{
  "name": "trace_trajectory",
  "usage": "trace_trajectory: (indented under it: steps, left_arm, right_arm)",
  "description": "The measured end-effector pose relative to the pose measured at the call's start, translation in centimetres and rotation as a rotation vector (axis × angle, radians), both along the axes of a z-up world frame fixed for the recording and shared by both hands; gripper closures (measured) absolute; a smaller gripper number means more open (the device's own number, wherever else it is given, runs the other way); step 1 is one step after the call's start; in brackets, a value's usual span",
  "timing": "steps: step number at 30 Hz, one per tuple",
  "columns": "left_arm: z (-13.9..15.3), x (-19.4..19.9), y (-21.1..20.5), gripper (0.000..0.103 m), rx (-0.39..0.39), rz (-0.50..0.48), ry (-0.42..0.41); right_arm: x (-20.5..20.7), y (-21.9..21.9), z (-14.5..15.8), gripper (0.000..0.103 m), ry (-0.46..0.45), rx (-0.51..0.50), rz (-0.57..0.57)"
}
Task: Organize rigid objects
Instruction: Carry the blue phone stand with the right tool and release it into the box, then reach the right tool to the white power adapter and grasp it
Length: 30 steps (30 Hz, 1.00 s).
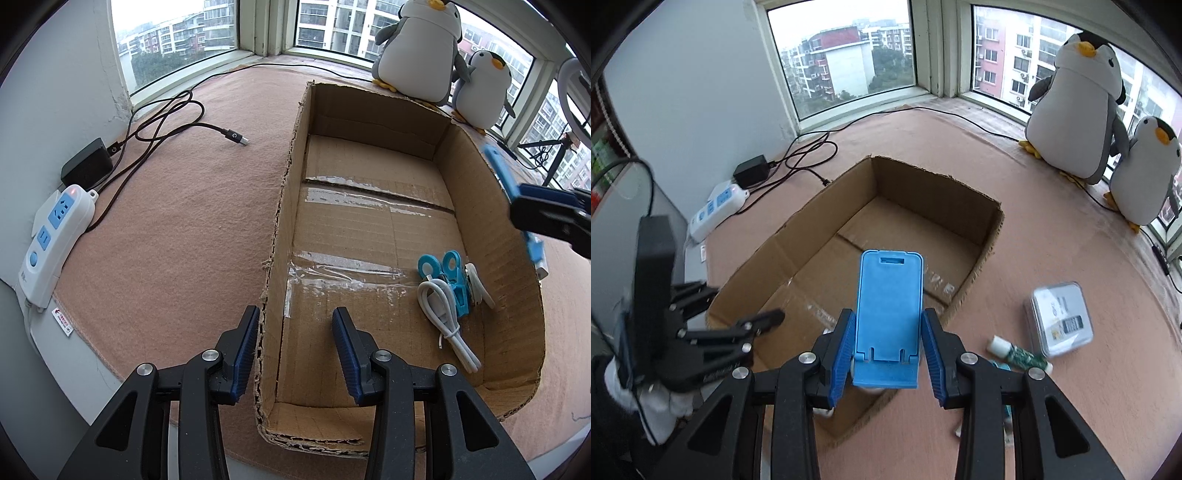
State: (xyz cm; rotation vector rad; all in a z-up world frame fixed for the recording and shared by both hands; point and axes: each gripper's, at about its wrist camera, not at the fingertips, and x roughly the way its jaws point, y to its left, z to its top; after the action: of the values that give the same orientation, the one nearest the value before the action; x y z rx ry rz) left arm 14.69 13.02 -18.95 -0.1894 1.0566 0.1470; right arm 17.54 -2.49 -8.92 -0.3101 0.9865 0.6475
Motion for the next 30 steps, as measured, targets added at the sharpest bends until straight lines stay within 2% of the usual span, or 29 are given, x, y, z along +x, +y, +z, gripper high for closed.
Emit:
trace_trajectory:
  steps: [6, 18, 23, 26, 30]
  left_arm:
    - [0.0, 0.0, 0.0, 0.059, 0.000, 0.000, 0.000]
    - [0.0, 0.1, -0.2, 0.059, 0.001, 0.000, 0.000]
    - [0.0, 0.0, -0.2, 0.059, 0.000, 0.001, 0.000]
    - [0.0, 0.0, -0.2, 0.059, 0.000, 0.001, 0.000]
    - [0.0, 0.0, -0.2, 0.059, -0.001, 0.000, 0.000]
  right_arm:
    - [1.3, 1.0, -0.9, 0.069, -0.006, -0.011, -0.014]
    - [1.5, 0.2, -0.5, 0.057, 0.000, 0.032, -0.045]
    - [1.2, -2.2, 0.7, 0.055, 0.003, 0.079, -0.077]
    - [0.8, -4.3, 1.4, 0.048, -0.001, 0.107, -0.112]
    - [0.4, -7.2, 1.8, 0.048, 0.011, 0.150, -0.173]
